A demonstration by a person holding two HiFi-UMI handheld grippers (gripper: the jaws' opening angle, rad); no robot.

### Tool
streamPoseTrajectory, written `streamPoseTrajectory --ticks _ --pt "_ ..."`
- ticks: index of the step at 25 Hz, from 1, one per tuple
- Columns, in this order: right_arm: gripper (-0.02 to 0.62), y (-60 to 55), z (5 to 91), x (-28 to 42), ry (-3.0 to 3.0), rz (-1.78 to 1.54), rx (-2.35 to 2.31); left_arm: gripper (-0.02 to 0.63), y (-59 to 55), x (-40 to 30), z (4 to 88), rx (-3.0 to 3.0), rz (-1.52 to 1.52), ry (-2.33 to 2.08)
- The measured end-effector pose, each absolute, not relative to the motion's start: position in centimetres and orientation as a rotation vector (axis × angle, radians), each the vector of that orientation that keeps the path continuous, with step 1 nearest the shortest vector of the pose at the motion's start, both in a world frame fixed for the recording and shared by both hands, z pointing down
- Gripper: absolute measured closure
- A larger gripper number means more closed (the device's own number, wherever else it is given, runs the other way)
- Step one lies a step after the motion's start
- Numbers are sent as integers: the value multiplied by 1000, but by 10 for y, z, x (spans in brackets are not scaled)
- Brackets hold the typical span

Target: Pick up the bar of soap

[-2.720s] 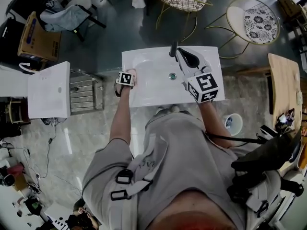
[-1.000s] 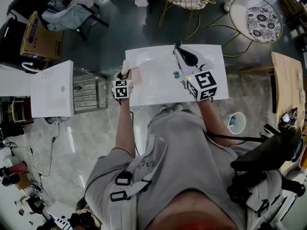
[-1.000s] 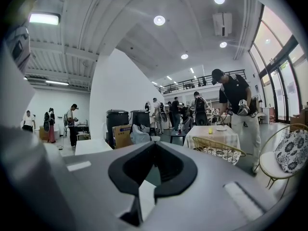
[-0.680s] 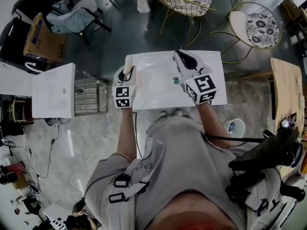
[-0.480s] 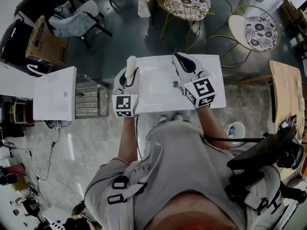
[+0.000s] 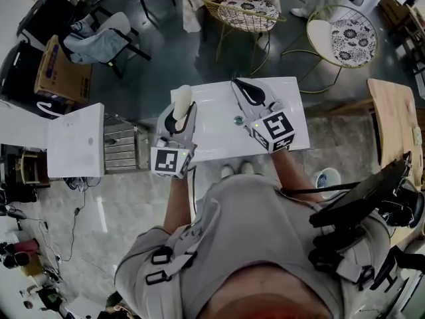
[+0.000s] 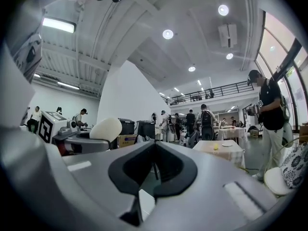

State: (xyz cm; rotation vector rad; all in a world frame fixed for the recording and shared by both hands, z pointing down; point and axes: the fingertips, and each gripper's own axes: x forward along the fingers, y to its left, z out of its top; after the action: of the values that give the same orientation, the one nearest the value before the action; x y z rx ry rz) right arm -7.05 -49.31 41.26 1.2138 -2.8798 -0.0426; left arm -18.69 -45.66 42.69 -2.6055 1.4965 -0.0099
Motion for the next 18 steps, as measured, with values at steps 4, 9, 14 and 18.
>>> streamPoseTrajectory --ticks 4,9,14,18 --pt "594 -493 414 -71 -2875 -43 1200 506 -458 -187 430 -2628 -1 1523" --pt "594 -495 410 -70 -2884 -48 1187 506 -460 -182 426 -2621 1 1525" --pt "594 -497 411 -76 -2880 -52 1179 506 -462 -187 429 -2619 1 1546" --pt "594 -499 409 -78 -2905 -33 1146 506 -464 -186 432 -2623 -19 1546"
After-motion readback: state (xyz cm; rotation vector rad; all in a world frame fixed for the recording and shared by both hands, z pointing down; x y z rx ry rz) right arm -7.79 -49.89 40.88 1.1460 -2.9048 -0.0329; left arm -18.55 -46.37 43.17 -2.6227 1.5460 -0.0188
